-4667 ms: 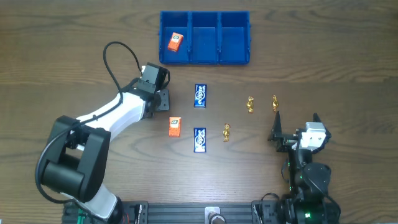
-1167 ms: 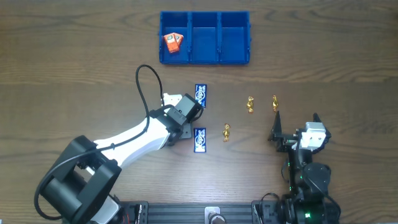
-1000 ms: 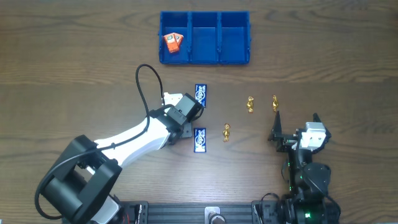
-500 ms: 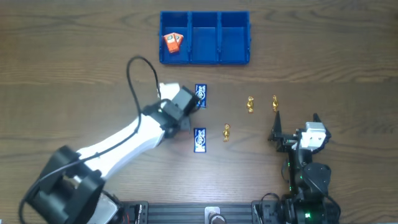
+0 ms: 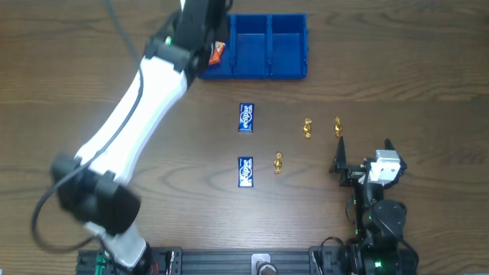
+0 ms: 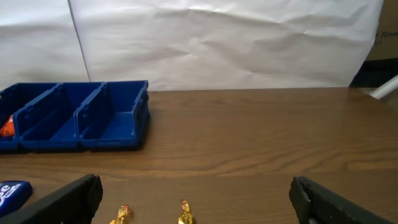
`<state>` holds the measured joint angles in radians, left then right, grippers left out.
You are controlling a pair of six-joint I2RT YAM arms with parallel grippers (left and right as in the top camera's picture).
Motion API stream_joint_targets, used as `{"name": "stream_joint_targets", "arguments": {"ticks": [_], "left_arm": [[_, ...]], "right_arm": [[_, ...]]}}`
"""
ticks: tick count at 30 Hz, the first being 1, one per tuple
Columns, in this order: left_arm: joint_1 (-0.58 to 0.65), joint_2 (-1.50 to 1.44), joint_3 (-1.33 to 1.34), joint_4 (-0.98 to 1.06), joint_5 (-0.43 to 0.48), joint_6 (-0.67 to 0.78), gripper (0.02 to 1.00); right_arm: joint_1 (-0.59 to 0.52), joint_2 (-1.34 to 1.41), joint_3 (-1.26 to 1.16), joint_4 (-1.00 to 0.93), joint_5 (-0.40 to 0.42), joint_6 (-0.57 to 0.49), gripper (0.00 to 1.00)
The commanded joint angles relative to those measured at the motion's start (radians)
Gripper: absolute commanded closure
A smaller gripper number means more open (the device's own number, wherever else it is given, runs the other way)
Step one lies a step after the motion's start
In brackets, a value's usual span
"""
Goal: Sort Candies Into Trays
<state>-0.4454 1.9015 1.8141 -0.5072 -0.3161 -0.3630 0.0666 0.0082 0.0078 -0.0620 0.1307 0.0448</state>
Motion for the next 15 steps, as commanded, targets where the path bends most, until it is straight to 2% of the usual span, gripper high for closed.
{"name": "stream_joint_targets", "arguments": {"ticks": [1,15], "left_arm": [[0.043,0.193,0.105,-0.017,0.115,0.048,0.687],[0.072,0.27,0.108,-0.02,0.134,0.026,0.658]], "right_arm": [[-0.004,-0.006,0.0,-0.005,0.006,0.006,0.003],[-0.005,-0.006,0.0,-0.005,0.006,0.006,0.003]]}}
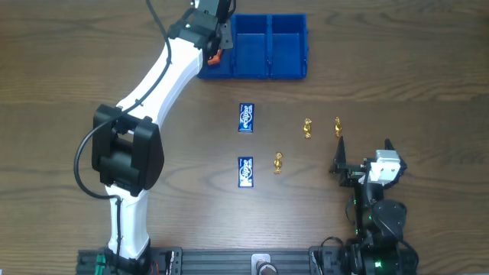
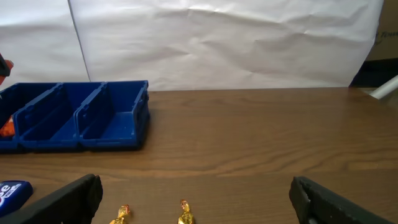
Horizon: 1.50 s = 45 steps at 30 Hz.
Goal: Sort Candies Into Trays
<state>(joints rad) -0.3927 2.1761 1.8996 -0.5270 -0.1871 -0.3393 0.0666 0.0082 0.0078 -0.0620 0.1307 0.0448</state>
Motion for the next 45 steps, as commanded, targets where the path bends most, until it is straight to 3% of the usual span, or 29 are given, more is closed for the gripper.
{"name": "stream_joint_targets", "arguments": {"ticks": [1,6,8,11,15,20,24,29,45], "left_arm": [[0.021,-0.005,0.023,-0.002,0.005,0.002,0.638],[0.029,-0.005,0.023,-0.01,0.001,0.002,0.518],[0.03,-0.011,0.023,-0.009,-0.004,0.003,0.439],[0.023,-0.053,0.023,-0.013,-0.047,0.008,0.246],[-0.008,-0.245,0.012,-0.014,-0.159,0.051,0.154],[-0.002,-0.504,-0.077,0.054,-0.163,0.127,0.029],[0.024,-0.728,-0.288,0.207,-0.162,0.224,0.02],[0.077,-0.97,-0.608,0.377,-0.14,0.233,0.02],[0.283,-1.693,-1.471,0.806,0.137,0.299,0.02]], "right_arm": [[-0.005,-0.006,0.0,-0.005,0.006,0.006,0.003],[-0.005,-0.006,0.0,-0.005,0.006,0.006,0.003],[-0.005,-0.006,0.0,-0.005,0.006,0.006,0.003],[-0.004,-0.006,0.0,-0.005,0.006,0.006,0.003],[-0.004,-0.006,0.0,-0.005,0.006,0.006,0.003],[-0.004,-0.006,0.0,-0.005,0.006,0.006,0.003],[-0.005,-0.006,0.0,-0.005,0.006,0.006,0.003],[-0.005,-0.006,0.0,-0.005,0.006,0.006,0.003],[-0.005,-0.006,0.0,-0.005,0.006,0.006,0.003]]}}
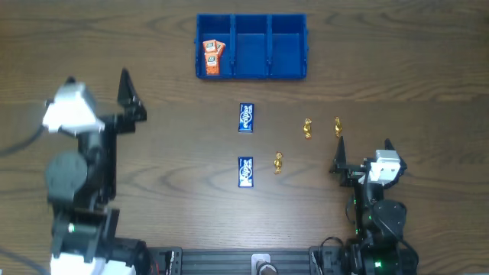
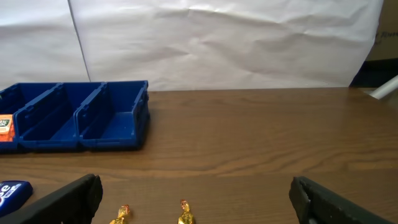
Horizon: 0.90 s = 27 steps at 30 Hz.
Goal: Sort Candies Into Trays
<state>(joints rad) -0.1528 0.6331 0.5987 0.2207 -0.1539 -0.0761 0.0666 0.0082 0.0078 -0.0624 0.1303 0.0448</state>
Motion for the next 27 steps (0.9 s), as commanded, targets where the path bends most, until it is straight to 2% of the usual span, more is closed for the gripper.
{"name": "stream_joint_targets", "arguments": {"ticks": [1,8,14,16,23,27], "left_arm": [[0.047,-0.185,-0.207,0.078,0.118,0.044,0.02],[0.05,-0.398,-0.448,0.2,0.229,0.121,0.02],[0.05,-0.504,-0.594,0.196,0.287,0.133,0.02],[0.05,-0.531,-0.594,0.097,0.311,0.132,0.02],[0.05,-0.63,-0.594,-0.2,0.304,0.145,0.02],[0.05,-0.63,-0.594,-0.283,0.302,0.144,0.02]], "right_arm": [[-0.005,-0.006,0.0,-0.004,0.006,0.006,0.003],[-0.005,-0.006,0.0,-0.004,0.006,0.006,0.003],[-0.004,-0.006,0.0,-0.004,0.006,0.006,0.003],[-0.004,-0.006,0.0,-0.004,0.006,0.006,0.003],[-0.004,-0.006,0.0,-0.004,0.006,0.006,0.003],[-0.004,-0.006,0.0,-0.004,0.006,0.006,0.003]]}}
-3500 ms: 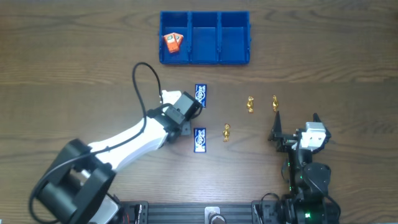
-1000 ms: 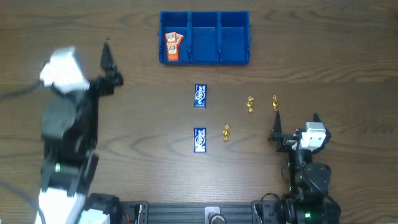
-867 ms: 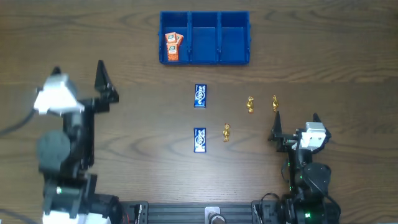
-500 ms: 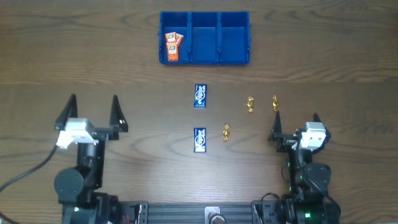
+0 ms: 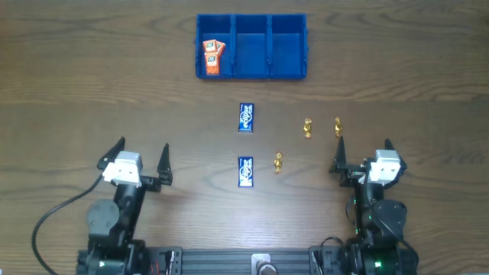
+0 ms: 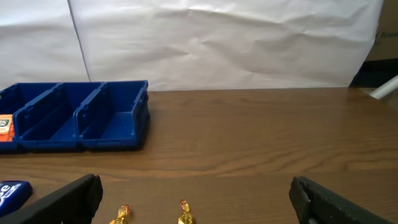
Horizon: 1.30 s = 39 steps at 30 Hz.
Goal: Sort Candies Into Trays
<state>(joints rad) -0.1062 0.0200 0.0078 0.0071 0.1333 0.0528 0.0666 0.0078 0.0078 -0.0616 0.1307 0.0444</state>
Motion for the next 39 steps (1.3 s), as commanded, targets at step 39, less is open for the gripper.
{"name": "stream_joint_targets", "arguments": {"ticks": [39], "left_arm": [[0.001,-0.016,-0.003,-0.071,0.014,0.015,0.023]], "right_arm": [[-0.005,0.136,0.229,-0.072,-0.328,0.218,0.003]]}}
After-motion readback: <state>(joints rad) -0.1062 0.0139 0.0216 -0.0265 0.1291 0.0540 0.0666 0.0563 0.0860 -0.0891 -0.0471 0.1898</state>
